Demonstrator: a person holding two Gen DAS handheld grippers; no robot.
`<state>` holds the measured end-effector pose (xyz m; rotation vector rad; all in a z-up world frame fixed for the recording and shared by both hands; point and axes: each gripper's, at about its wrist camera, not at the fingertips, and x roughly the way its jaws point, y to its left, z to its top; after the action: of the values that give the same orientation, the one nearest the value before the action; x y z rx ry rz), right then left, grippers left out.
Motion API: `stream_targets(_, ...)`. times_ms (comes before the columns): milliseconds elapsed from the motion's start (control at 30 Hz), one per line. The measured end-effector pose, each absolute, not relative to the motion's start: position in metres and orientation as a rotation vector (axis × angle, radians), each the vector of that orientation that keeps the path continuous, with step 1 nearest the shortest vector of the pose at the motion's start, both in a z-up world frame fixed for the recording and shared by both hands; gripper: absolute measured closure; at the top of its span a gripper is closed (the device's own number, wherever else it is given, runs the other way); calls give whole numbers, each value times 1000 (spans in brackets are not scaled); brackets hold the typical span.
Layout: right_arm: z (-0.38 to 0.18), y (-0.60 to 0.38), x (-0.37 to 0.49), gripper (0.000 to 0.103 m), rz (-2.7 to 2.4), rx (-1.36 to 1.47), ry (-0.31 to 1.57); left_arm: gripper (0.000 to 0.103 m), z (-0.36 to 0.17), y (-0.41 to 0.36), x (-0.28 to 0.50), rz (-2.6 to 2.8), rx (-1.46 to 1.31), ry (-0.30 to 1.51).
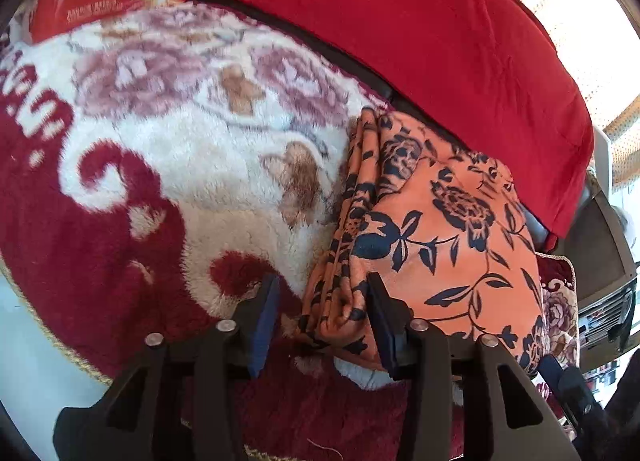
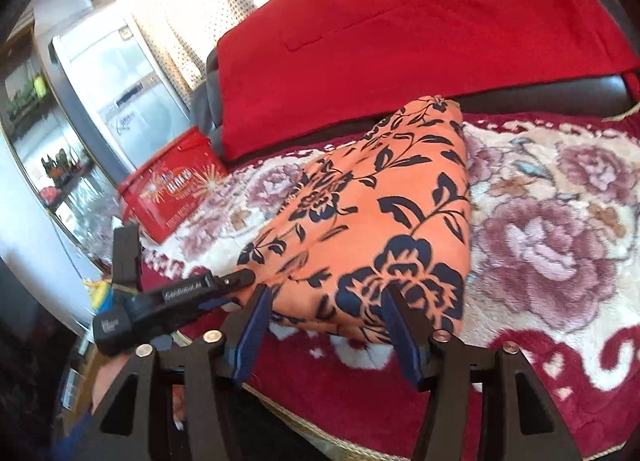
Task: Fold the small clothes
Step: 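Fold the blouse in half with the right gripper while the left gripper holds it down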
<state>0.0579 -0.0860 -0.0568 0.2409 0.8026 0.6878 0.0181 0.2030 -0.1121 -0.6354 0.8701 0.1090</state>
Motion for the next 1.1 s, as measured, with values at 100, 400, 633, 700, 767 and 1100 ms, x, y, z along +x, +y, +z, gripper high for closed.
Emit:
stream_targets(100, -76, -83, 75, 34, 692, 284, 912, 56, -89, 199, 12, 128, -587, 803)
stream_targets(400, -52, -106, 92, 34, 707, 407, 882, 39, -67, 167, 39, 48, -410, 699)
stream_targets(633, -75, -136, 144, 34, 596, 517, 960, 26, -121, 174, 61, 92, -414, 796)
stream_targets(700, -91, -137, 161, 32, 591, 553, 1014, 26, -121, 176, 61, 85, -411, 792)
stream_targets(767, -101, -133, 171, 33, 586, 582, 1045, 26, -122, 177, 60, 86, -407, 787)
stream_targets(1100, -74, -80, 157, 69, 498, 168, 948, 26, -121, 174, 60, 91, -390, 780)
